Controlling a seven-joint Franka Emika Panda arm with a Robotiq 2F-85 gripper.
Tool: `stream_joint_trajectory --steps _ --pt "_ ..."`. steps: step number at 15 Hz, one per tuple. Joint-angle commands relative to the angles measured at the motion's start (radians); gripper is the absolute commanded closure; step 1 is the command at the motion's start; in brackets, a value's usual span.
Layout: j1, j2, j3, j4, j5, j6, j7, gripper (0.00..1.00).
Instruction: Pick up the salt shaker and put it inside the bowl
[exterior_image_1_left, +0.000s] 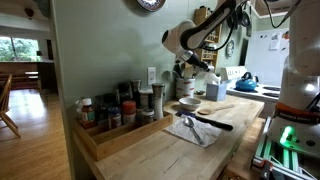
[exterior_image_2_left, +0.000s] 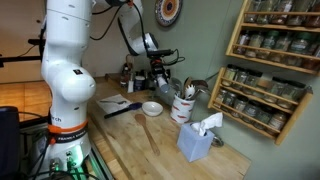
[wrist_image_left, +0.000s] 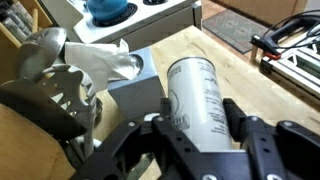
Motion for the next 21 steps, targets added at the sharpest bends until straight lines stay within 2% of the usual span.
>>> stream_joint_trajectory --steps 1,16,21 --pt "-0.01 -0.119 -0.039 -0.108 0.085 0.169 -0.07 0.7" --pt "-0.006 -0.354 -0.178 -0.332 0.273 0.489 -0.315 0.7" --pt "-0.01 -0.456 -0.248 -0.449 0.353 0.691 -0.424 0.7"
